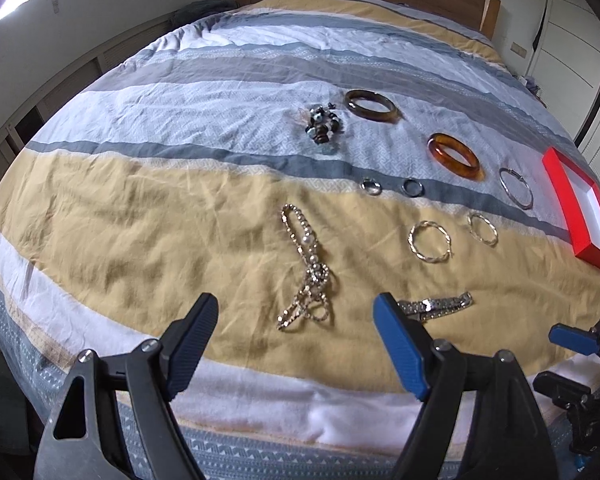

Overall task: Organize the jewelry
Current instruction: 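Grasp the silver pearl chain necklace with the left tool while the right tool grasps the silver wristwatch, then carry the necklace and the watch in both tools over the red box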

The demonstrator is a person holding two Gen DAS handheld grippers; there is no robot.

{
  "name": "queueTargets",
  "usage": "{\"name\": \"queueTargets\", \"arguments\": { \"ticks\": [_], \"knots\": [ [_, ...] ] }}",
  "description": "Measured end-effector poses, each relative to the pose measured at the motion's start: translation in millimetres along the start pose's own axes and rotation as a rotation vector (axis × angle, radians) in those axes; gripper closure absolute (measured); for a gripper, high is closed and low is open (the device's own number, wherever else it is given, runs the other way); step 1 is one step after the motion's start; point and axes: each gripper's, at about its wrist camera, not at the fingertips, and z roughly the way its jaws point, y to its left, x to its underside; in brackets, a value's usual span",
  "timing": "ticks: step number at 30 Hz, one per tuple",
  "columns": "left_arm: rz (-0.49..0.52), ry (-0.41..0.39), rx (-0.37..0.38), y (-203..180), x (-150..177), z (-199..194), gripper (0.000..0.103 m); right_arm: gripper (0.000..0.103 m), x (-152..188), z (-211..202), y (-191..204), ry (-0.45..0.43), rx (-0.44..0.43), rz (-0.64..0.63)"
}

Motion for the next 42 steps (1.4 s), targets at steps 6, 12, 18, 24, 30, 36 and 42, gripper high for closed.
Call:
{"name": "queueTargets", "arguments": {
  "ticks": [6, 12, 18, 24, 30, 36, 42],
  "knots": [
    [-0.010, 0.064, 0.035, 5, -12, 37, 0.039, 0.055, -18, 28, 6, 0.028, -0.062, -0.060],
    [-0.025, 0.104, 0.056, 11, -14, 59, 0.054, 0.055, -39, 59, 21, 0.047, -0.123, -0.135],
    [-0.055, 0.100, 0.078, 20, -13, 65, 0.060, 0.058, -61, 91, 35, 0.058, -0.173, -0.218],
    [-0.103, 0.088, 0.098, 30, -10, 67, 0.069, 0.066, -71, 120, 33, 0.092, -0.207, -0.235],
    [-0.105, 0.079, 0.089, 30, -10, 68, 0.074, 0.080, -79, 136, 29, 0.103, -0.229, -0.201],
    [-0.090, 0.056, 0.077, 28, -11, 58, 0.091, 0.081, -78, 123, 22, 0.081, -0.258, -0.098],
    [-0.096, 0.025, 0.092, 21, -10, 30, 0.092, 0.081, -66, 80, 6, 0.018, -0.251, 0.037]
  ]
}}
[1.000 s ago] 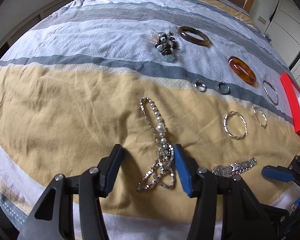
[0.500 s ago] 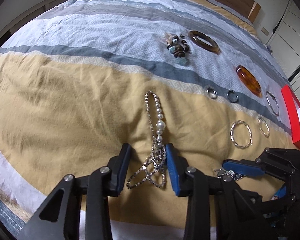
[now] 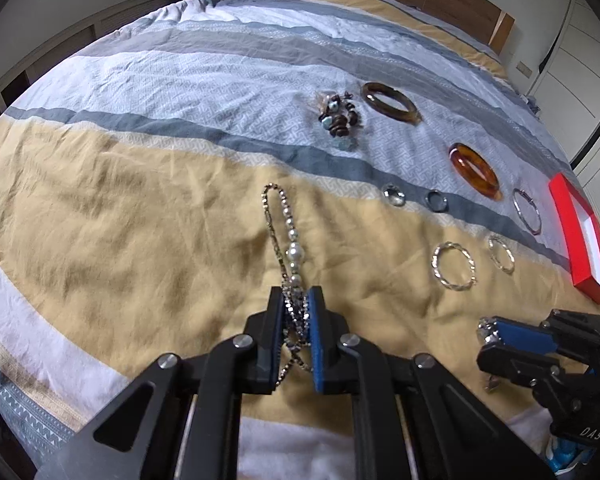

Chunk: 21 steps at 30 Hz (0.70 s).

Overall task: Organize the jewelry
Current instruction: 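Carry the necklace and the watch in both tools over the red box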

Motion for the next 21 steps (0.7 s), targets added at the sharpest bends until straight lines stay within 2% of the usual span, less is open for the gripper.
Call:
{"name": "queueTargets", "arguments": {
  "ticks": [6, 7, 12, 17, 21],
  "knots": [
    [0.049, -0.047, 0.035, -31, 7, -46, 0.092, 0.083, 19, -65, 4, -0.108, 0.044, 0.076],
    [0.057, -0.052, 0.048, -38, 8, -53, 0.092, 0.086, 23, -76, 6, -0.127, 0.056, 0.082],
    [0.139, -0.058, 0.108, -91, 13, -73, 0.092, 0.087, 47, -132, 3, -0.203, 0.122, 0.134],
    [0.239, -0.055, 0.193, -157, 10, -81, 0.092, 0.088, 72, -184, -24, -0.264, 0.198, 0.198],
    [0.321, -0.037, 0.270, -218, 1, -76, 0.092, 0.088, 89, -226, -65, -0.313, 0.284, 0.253]
  ]
}}
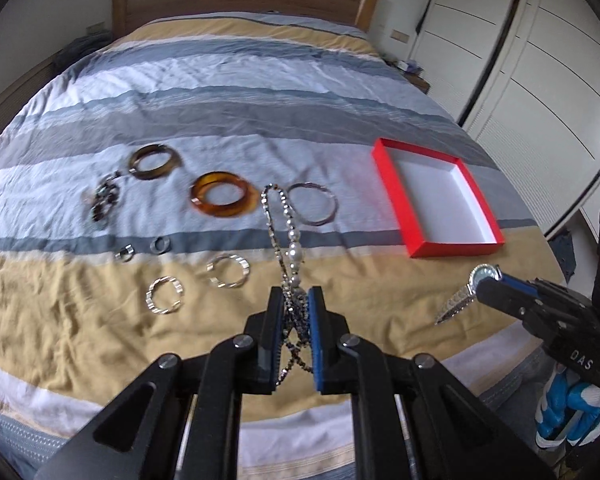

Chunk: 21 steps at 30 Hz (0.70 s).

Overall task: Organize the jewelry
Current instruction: 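Carry the necklace and the watch in both tools over the red box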

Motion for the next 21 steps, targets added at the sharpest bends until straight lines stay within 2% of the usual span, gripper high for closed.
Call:
{"name": "queueTargets", "arguments": {
  "ticks": [5, 11, 16, 21],
  "knots": [
    [0.097, 0.013, 0.088, -64, -42, 38, 0.092, 0.087, -19, -27, -74, -0.074, 0.119, 0.078],
    [0.159, 0.036, 0.165, -128, -81, 100, 0.092, 0.087, -39, -25, -147, -0.092, 0.237, 0.137],
    [0.163, 0.106, 0.203, -160, -88, 158, 0.092, 0.087, -40, -6, -192, -0.042, 0.308, 0.177],
    [0.172, 0.191, 0.162, -170, -76, 204, 0.092, 0.087, -33, 14, -221, 0.030, 0.357, 0.199]
  ]
}}
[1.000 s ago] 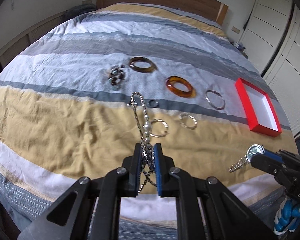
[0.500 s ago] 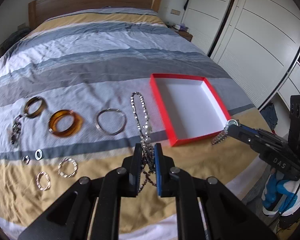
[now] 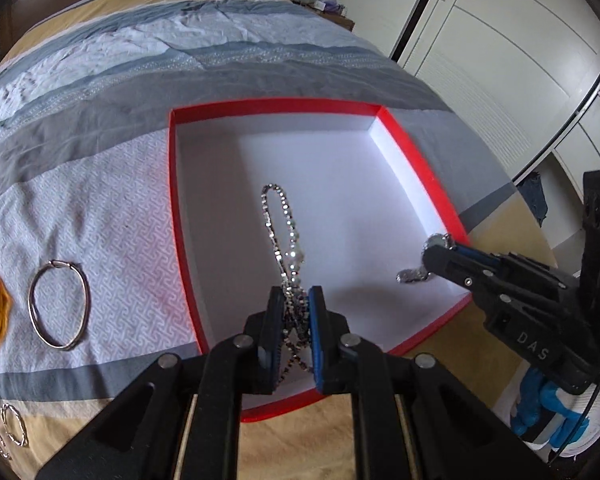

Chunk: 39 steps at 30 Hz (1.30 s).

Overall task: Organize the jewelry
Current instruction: 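Carry the necklace and the watch in both tools over the red box, then open both tools to drop the necklace and watch into the box, then withdraw both tools from the box back toward the jewelry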

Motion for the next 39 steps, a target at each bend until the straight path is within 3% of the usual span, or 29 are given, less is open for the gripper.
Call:
{"name": "queueTargets", "arguments": {
  "ticks": [3, 10, 11, 15, 20, 24, 30, 39],
  "knots": [
    [-0.014, 0.032, -0.018, 5, 4, 16, 0.091, 0.087, 3, 14, -6, 0.039, 0.032, -0.007],
    [-0.033, 0.014, -0.004, 6, 5, 15, 0.089, 0.084, 5, 18, -2, 0.054, 0.091, -0.055],
    [-0.034, 0.010, -0.005, 6, 5, 13, 0.086, 0.077, 5, 16, -2, 0.052, 0.099, -0.057],
    [-0.024, -0.007, -0.026, 5, 4, 2, 0.072, 0.074, 4, 5, 1, 0.039, 0.101, -0.066],
    [-0.033, -0.051, -0.023, 5, 5, -26, 0.072, 0.070, 1, -26, 0, -0.004, 0.118, -0.053],
    [-0.024, -0.128, 0.000, 1, 11, -75, 0.072, 0.069, 1, -67, 3, -0.056, 0.128, -0.046],
    [-0.004, -0.232, -0.053, 3, 26, -173, 0.072, 0.066, 9, -145, 34, -0.157, 0.101, -0.051],
    [-0.053, -0.375, -0.171, 37, 97, -319, 0.072, 0.064, 44, -239, 103, -0.276, 0.023, -0.071]
  ]
}}
